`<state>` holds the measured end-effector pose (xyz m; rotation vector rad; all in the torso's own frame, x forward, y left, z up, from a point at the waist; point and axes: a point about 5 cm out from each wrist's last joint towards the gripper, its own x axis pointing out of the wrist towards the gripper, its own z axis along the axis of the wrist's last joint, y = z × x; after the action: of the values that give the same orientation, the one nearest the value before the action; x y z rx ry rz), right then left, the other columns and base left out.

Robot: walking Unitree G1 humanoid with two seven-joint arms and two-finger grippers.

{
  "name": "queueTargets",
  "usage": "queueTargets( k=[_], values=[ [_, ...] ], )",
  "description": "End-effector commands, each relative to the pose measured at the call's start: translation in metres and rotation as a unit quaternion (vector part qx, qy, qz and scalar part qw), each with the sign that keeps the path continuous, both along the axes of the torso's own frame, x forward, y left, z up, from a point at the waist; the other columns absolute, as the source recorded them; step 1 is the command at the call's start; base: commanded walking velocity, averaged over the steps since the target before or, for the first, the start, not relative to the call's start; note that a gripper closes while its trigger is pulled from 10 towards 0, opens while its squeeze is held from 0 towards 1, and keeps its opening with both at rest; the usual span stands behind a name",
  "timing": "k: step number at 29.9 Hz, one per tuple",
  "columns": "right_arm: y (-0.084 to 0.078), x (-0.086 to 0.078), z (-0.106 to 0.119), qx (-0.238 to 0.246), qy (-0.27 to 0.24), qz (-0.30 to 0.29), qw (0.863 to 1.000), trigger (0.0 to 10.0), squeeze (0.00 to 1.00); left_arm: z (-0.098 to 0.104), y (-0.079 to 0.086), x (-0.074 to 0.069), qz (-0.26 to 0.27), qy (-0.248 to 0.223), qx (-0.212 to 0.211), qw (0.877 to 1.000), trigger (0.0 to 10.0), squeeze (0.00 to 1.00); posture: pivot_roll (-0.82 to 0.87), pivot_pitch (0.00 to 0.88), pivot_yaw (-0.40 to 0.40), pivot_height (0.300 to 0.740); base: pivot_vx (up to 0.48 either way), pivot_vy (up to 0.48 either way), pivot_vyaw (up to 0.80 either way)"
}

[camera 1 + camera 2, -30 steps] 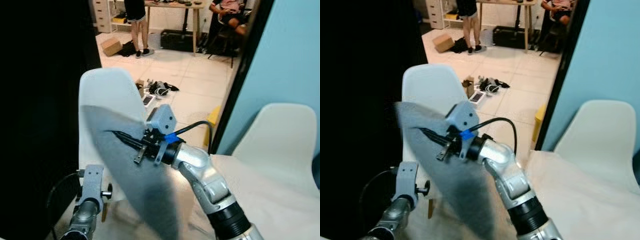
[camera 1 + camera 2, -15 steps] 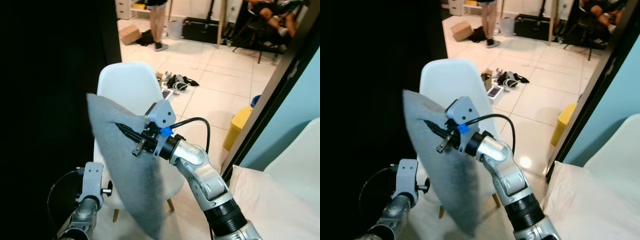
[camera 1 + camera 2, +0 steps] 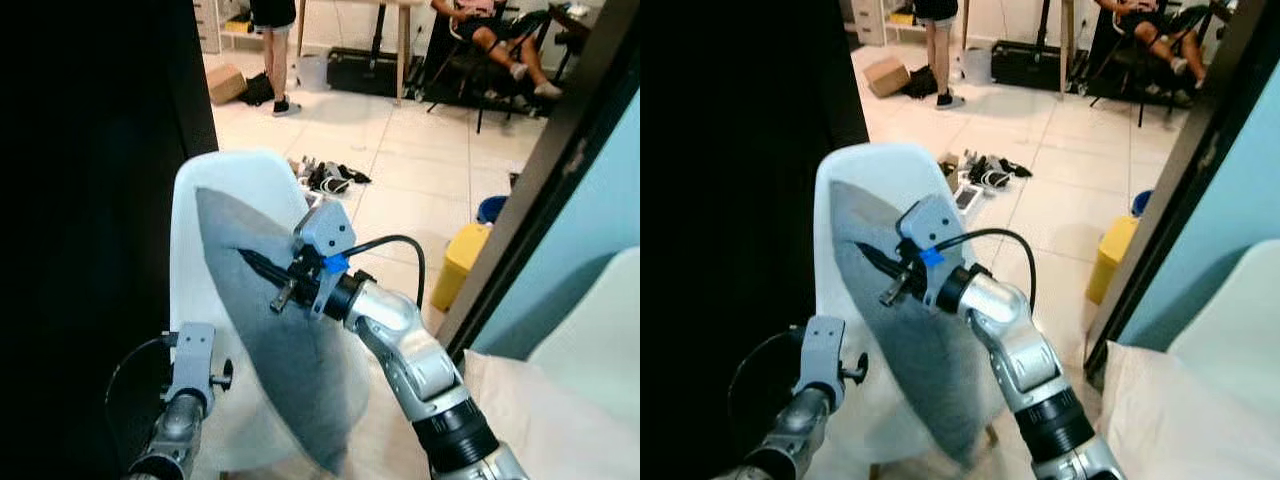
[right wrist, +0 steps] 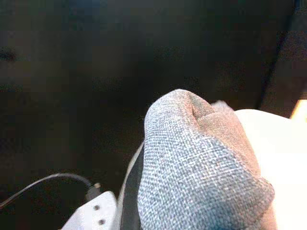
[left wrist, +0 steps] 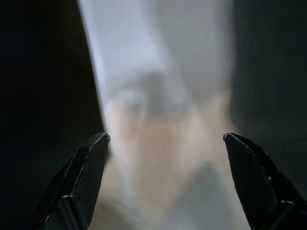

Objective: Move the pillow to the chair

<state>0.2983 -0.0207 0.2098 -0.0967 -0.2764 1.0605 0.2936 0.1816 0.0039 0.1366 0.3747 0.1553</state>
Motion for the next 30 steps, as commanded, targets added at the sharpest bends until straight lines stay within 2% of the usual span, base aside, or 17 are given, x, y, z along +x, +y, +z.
queueTargets(
  k=[1,2,5,8,9,10,12,15,17,20,22,27,30],
  values=[
    [0.004,-0.007,0.003,0.006,-0.002,0.030,1.000,10.0,0.00,-0.005,0.005,-0.004,0.013,0.019,0.020,1.000,10.0,0.00,-0.20,0.091,0.021,0.740,0.000,0.000,0.00],
    [0.006,-0.009,0.001,0.002,0.008,0.040,0.999,10.0,0.00,-0.004,0.008,-0.004,0.023,0.018,0.031,0.999,10.0,0.00,-0.20,0.091,0.021,0.740,0.000,0.000,0.49],
    [0.002,-0.004,-0.002,0.036,0.054,0.039,0.997,10.0,0.00,0.003,0.013,0.000,0.032,0.001,0.061,0.998,10.0,0.00,-0.19,0.090,0.018,0.725,0.000,0.000,0.00],
    [-0.002,0.004,-0.003,0.050,0.070,0.016,0.996,10.0,0.00,0.005,0.013,0.002,0.029,-0.006,0.064,0.998,10.0,0.00,-0.19,0.089,0.016,0.715,0.000,0.000,0.00],
    [-0.007,0.015,-0.013,0.041,0.101,-0.025,0.994,10.0,0.00,0.006,0.011,0.003,0.023,-0.008,0.066,0.998,10.0,0.00,-0.19,0.089,0.016,0.705,0.000,0.000,0.00],
    [-0.008,0.018,-0.016,0.038,0.108,-0.034,0.993,10.0,0.00,0.007,0.011,0.004,0.022,-0.009,0.066,0.998,10.0,0.00,-0.19,0.089,0.016,0.700,0.000,0.000,0.00],
    [-0.008,0.019,-0.017,0.036,0.112,-0.038,0.992,10.0,0.00,0.007,0.011,0.004,0.021,-0.009,0.067,0.997,10.0,0.00,-0.19,0.089,0.016,0.695,0.000,0.000,0.00],
    [-0.003,0.023,-0.037,-0.009,0.133,-0.034,0.990,10.0,0.00,0.008,0.009,0.005,0.018,-0.012,0.075,0.997,10.0,0.00,-0.19,0.101,0.015,0.680,0.000,0.000,0.00],
    [0.001,0.024,-0.038,-0.013,0.138,-0.028,0.990,10.0,0.00,0.008,0.009,0.005,0.020,-0.013,0.078,0.997,10.0,0.00,-0.18,0.102,0.010,0.675,0.000,0.000,0.00],
    [0.010,0.025,-0.031,-0.003,0.134,0.000,0.991,10.0,0.00,0.010,0.011,0.005,0.032,-0.020,0.084,0.996,10.0,0.00,-0.17,0.103,0.003,0.665,0.000,0.000,0.00],
    [0.014,0.023,-0.019,0.021,0.124,0.036,0.991,10.0,0.00,0.014,0.013,0.007,0.041,-0.033,0.089,0.995,10.0,0.00,-0.17,0.107,0.001,0.655,0.000,0.000,0.00],
    [0.014,0.024,-0.003,0.066,0.121,0.066,0.988,10.0,0.00,0.020,0.012,0.012,0.041,-0.050,0.094,0.993,10.0,0.00,-0.16,0.113,-0.005,0.645,0.000,0.000,0.00],
    [0.009,0.034,0.005,0.116,0.143,0.060,0.981,10.0,0.00,0.025,0.011,0.015,0.039,-0.064,0.101,0.992,10.0,0.00,-0.16,0.119,-0.004,0.635,0.000,0.000,0.00]
  ],
)
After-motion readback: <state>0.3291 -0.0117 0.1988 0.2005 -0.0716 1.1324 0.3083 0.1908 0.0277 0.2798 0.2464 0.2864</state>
